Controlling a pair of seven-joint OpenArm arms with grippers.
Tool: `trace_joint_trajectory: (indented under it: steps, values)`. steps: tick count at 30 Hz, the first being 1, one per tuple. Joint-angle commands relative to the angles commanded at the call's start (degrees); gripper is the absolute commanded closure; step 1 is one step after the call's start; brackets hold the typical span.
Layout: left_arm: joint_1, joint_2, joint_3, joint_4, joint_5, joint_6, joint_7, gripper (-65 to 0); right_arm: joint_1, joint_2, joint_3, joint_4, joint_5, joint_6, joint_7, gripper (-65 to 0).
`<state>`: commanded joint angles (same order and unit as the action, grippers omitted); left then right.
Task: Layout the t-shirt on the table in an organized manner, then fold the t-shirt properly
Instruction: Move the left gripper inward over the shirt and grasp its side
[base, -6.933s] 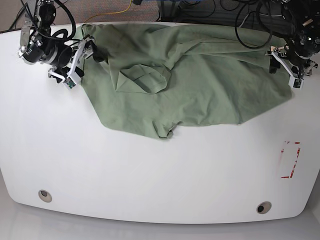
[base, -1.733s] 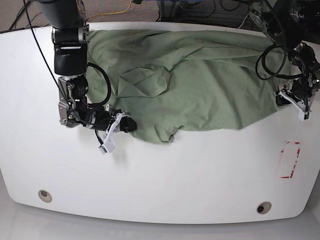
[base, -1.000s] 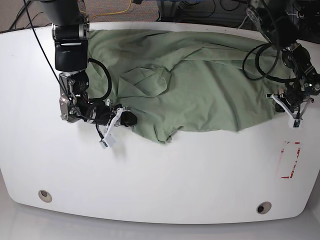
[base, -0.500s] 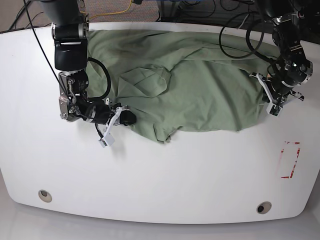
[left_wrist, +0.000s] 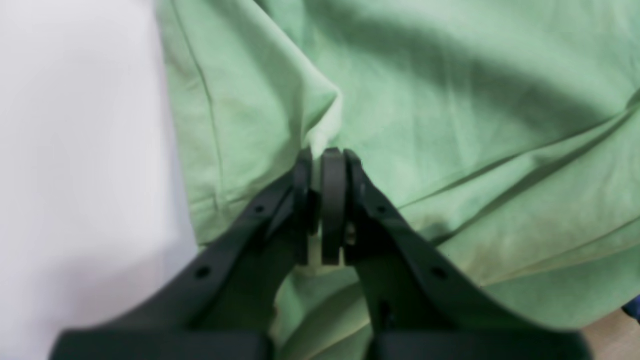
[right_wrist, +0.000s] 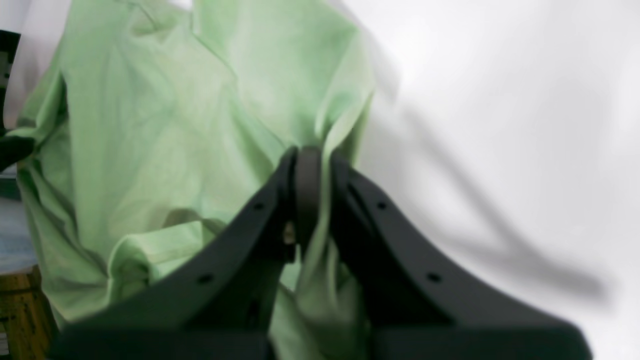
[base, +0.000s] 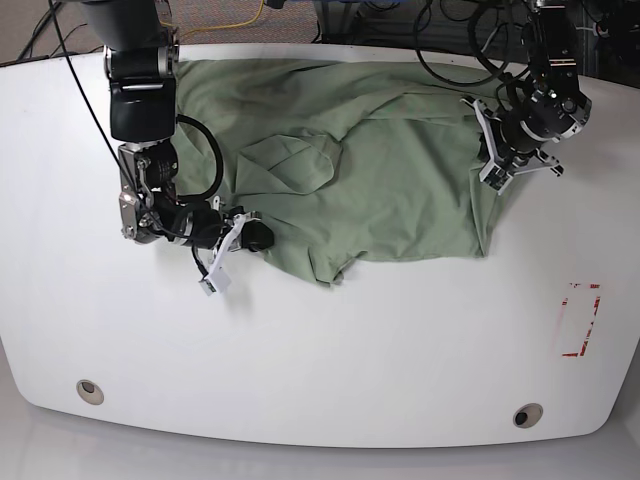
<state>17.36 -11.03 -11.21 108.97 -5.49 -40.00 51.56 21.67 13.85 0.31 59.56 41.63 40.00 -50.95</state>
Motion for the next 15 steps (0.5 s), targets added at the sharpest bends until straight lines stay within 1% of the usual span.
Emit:
trace_joint_trajectory:
  steps: [5, 9, 13, 15]
  values:
    - [0.4, 0.0, 1.0, 1.1, -0.4, 0.0, 0.1, -0.4, 0.0, 0.0, 0.0, 0.0, 0.0, 0.0, 0.0, -2.5]
    - [0.4, -0.1, 2.1, 2.4, -5.2, 0.0, 0.9, -0.4, 0.0, 0.0, 0.0, 0.0, 0.0, 0.0, 0.0, -2.5]
    - [0.3, -2.3, 5.2, 4.0, -9.9, 0.0, 4.8, -0.3, 0.0, 0.0, 0.0, -0.2, 0.0, 0.0, 0.0, -2.5]
    - [0.1, -2.9, 6.3, 4.5, -11.7, 0.0, 5.4, -0.3, 0.0, 0.0, 0.0, -0.2, 0.0, 0.0, 0.0, -2.5]
